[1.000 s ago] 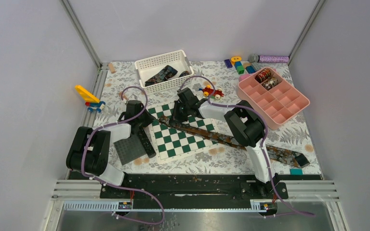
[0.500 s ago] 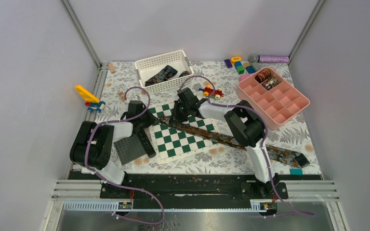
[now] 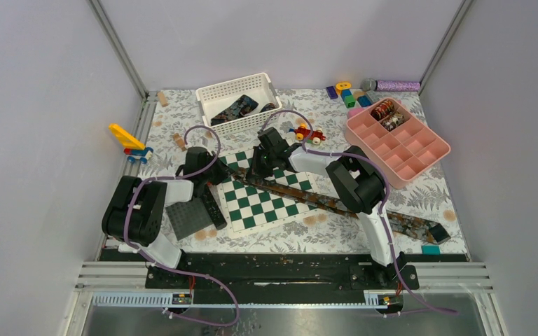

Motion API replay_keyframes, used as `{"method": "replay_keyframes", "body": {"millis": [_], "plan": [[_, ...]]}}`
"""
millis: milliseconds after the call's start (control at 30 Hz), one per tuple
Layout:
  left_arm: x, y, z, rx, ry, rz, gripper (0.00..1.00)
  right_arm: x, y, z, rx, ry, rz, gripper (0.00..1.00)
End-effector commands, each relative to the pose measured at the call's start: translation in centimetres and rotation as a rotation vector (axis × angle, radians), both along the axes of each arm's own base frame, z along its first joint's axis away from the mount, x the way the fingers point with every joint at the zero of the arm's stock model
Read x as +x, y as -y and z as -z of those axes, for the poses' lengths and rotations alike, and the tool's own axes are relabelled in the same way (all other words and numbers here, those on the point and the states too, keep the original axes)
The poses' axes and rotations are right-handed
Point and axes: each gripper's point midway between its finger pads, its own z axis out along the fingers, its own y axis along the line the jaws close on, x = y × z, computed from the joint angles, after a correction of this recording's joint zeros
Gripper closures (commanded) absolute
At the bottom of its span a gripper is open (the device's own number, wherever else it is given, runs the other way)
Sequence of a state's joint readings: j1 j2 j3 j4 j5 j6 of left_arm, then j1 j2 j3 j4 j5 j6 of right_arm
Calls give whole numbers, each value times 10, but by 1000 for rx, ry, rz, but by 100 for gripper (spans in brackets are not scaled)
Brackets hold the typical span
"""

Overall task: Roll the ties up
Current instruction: Roll the tie at the center of the board.

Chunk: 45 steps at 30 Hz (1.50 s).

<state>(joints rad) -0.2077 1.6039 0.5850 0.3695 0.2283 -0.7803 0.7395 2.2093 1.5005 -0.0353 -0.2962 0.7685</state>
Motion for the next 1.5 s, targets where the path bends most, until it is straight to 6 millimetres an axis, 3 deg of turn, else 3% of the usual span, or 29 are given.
{"method": "replay_keyframes", "body": {"millis": [0, 567, 1067, 1467], "plan": [[4, 20, -23, -76, 97, 79, 100, 2, -2, 4, -25, 5, 15, 100], [-11, 47, -30, -129, 111, 166, 100, 3, -3, 3, -17, 3, 19, 100], [-25, 57, -27, -173, 104, 182, 100, 3, -5, 4, -3, 4, 27, 100], [-15, 50, -31, -145, 109, 126, 100, 10, -13, -46, 105, 111, 18, 100]]}}
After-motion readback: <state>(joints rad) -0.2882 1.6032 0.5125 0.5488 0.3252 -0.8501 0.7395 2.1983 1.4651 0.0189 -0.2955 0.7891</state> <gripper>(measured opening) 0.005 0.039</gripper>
